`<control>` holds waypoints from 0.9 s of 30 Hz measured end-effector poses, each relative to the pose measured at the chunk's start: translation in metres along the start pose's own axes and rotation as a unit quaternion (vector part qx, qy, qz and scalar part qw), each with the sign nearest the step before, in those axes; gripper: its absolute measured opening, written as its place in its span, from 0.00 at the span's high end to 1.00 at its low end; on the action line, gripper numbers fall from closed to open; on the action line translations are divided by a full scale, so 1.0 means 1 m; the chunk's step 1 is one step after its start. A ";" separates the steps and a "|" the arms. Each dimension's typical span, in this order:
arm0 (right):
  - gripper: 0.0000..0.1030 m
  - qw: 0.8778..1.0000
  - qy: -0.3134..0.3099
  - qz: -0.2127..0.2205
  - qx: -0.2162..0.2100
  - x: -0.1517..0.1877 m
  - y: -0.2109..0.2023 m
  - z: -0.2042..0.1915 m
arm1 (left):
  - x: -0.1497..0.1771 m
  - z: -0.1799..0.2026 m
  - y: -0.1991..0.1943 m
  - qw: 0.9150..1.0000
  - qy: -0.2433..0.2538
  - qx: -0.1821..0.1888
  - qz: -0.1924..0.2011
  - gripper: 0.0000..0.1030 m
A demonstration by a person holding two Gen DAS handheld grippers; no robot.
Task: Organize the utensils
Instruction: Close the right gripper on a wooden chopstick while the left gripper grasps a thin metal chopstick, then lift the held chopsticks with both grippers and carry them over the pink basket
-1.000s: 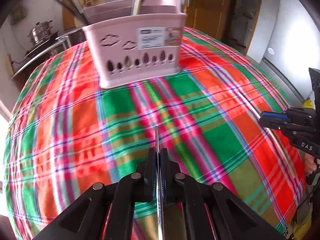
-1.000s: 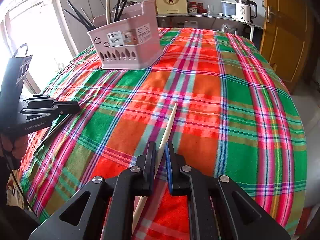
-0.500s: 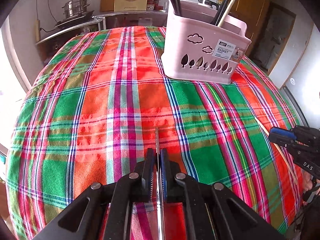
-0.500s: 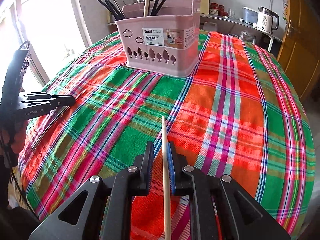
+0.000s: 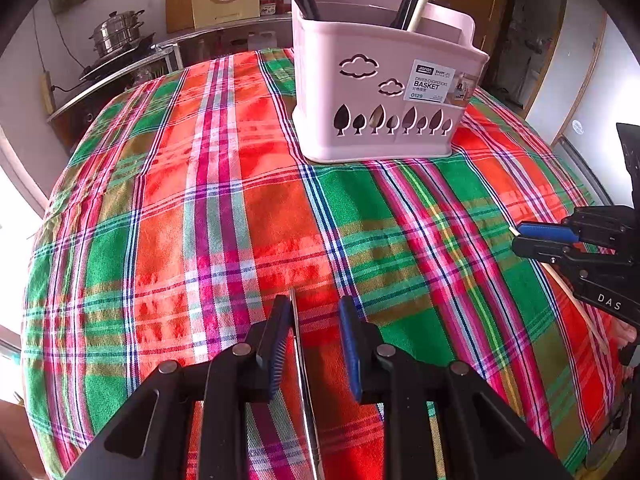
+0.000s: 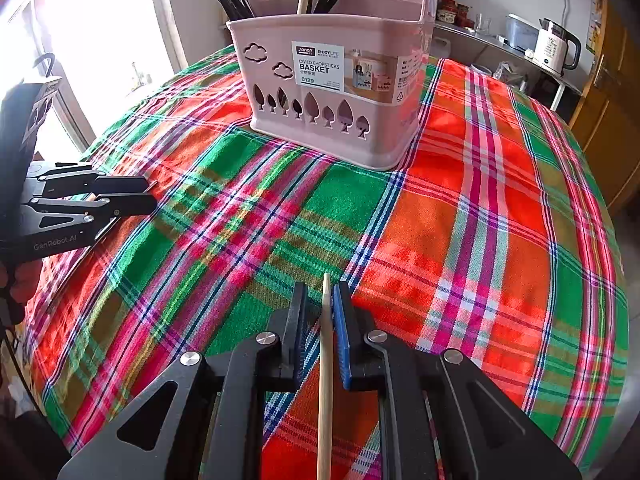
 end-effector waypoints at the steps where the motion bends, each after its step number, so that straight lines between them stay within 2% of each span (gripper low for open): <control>1: 0.92 1.000 0.001 -0.001 0.001 -0.001 0.000 0.001 | -0.001 0.000 0.000 1.000 0.000 0.000 -0.002 0.77; 3: 0.95 1.000 0.003 -0.002 0.002 -0.002 0.001 0.002 | -0.001 -0.001 0.001 1.000 0.002 -0.002 -0.003 0.79; 5: 0.95 1.000 0.003 -0.003 0.000 -0.003 0.002 0.002 | -0.001 -0.003 0.001 1.000 0.004 -0.009 -0.006 0.85; 7: 0.96 1.000 0.003 -0.003 -0.001 -0.004 0.002 0.002 | -0.003 -0.007 0.002 1.000 -0.002 -0.012 -0.010 0.96; 15: 0.96 1.000 0.005 0.014 -0.011 -0.014 -0.009 -0.004 | -0.010 -0.009 -0.003 1.000 -0.011 0.000 -0.007 0.97; 19: 0.96 0.999 0.004 0.046 -0.014 -0.029 -0.030 -0.007 | -0.027 -0.007 -0.024 1.000 -0.011 0.005 0.020 0.97; 27: 0.96 0.991 0.013 0.132 -0.007 -0.071 -0.090 -0.010 | -0.075 -0.002 -0.088 0.995 -0.009 0.016 0.100 0.97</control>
Point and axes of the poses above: each gripper's, at about its wrist camera, not at the fingertips, and y roughly the way its jaws point, z to its right, x to its underside, the point moved 10 cm from there along y, roughly the way its jaws point
